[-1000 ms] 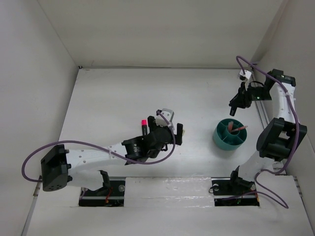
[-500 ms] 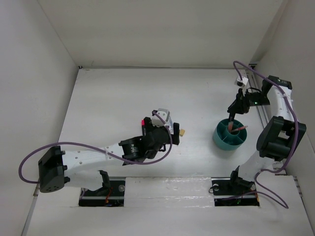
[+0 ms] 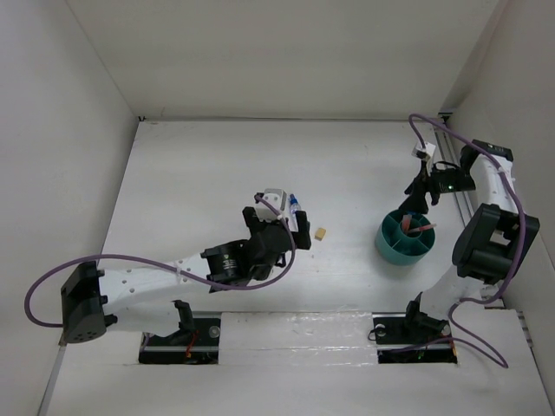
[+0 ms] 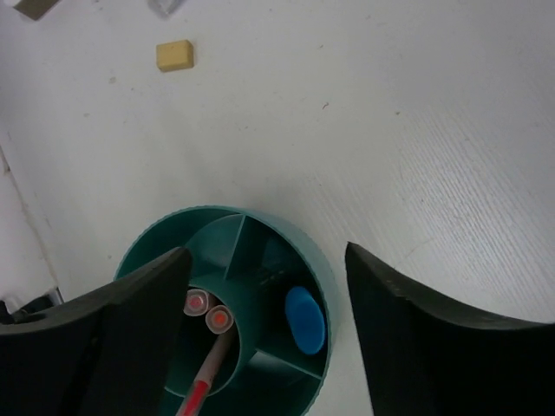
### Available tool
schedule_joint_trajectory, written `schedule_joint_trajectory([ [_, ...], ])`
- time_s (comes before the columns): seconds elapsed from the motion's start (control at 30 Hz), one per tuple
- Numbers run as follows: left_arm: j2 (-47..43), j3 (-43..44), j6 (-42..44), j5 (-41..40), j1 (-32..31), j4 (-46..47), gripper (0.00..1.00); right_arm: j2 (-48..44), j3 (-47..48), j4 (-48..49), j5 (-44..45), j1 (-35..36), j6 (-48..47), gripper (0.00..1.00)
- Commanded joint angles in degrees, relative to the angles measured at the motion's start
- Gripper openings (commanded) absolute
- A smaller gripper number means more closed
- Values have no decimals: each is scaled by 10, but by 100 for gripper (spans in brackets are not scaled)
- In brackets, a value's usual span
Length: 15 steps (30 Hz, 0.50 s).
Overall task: Sort the stationery into containers
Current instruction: Place the stationery into the container
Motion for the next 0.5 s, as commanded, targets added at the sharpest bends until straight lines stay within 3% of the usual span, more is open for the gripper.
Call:
schedule_joint_trajectory([
  [0.0,-14,-5,-33,-29,-1,-12,100,-27,5,-20,-29,-8,-22,82],
  [0.07,-14,-5,-50,-29,4,-27,100,-34,12,-20,-34,-8,-22,100],
  [0.3,25,22,-172,-18,70,-147,100,-79,94,-11,-64,-8,60,100],
  [0.4,37,27,-230,-5,117,-192,100,-103,141,53,-45,-8,205,100],
  [0.43,37,27,-238,6,131,-198,100,-123,148,107,-31,-8,293,100],
  [0.47,43,27,-238,25,154,-198,100,-136,148,141,24,-1,342,100],
])
